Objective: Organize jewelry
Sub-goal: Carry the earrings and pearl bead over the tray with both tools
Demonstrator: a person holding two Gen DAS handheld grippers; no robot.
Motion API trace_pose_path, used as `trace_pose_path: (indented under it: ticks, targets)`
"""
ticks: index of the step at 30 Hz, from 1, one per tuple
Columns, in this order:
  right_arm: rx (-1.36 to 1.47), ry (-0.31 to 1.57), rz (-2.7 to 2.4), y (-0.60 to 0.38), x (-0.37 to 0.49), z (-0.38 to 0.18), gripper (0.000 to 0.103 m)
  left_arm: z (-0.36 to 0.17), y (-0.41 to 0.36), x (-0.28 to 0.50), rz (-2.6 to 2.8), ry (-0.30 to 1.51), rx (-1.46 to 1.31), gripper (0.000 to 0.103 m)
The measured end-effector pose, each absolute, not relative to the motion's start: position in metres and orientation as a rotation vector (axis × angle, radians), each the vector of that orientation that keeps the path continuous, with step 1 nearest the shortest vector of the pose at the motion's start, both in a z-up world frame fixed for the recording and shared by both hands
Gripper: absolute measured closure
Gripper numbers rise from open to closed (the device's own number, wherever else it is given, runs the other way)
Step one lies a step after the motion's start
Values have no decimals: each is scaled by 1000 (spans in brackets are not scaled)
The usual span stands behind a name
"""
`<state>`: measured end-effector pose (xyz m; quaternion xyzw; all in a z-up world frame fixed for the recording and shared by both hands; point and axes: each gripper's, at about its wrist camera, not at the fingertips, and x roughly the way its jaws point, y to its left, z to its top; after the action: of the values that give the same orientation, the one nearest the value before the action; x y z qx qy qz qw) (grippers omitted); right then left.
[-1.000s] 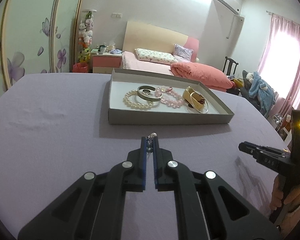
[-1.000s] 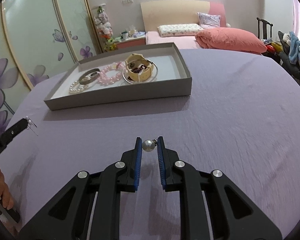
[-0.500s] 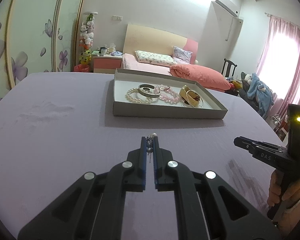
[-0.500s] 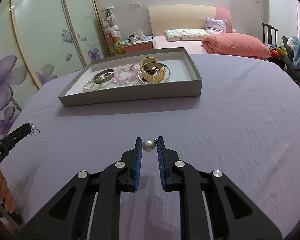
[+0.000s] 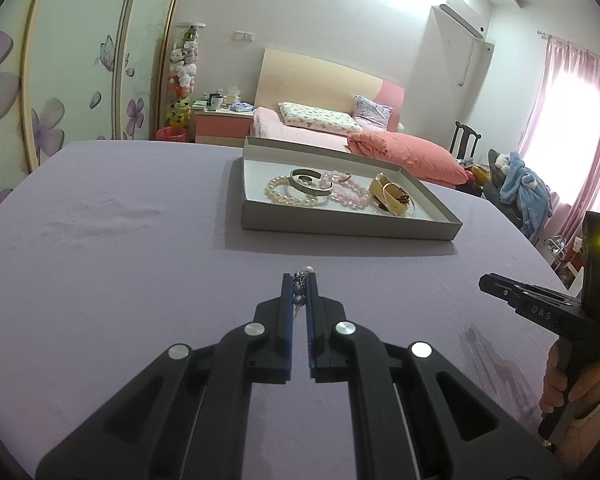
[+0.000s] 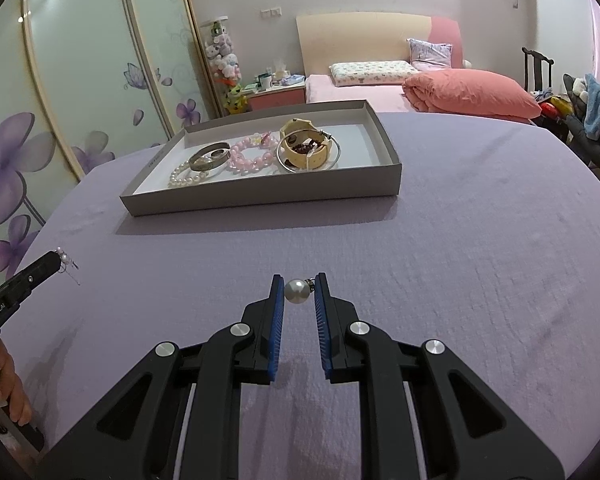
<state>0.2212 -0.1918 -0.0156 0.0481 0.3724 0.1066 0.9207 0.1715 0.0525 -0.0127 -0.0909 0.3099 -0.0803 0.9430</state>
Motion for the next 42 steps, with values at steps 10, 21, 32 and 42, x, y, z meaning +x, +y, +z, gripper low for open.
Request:
trace_pose_path:
  ticks: [10, 21, 32, 42]
  targets:
    - [103, 704, 207, -198, 219, 2, 87, -1, 53, 169, -167, 596, -186, 96]
    - [94, 504, 201, -201, 234, 60, 87, 56, 40, 184, -159, 431, -141, 96]
    - [89, 394, 232, -184, 275, 85, 87, 73, 17, 235, -179, 387, -116, 96]
    - [129, 433, 278, -175, 347, 61, 87, 65, 0, 309, -190, 402, -90, 96]
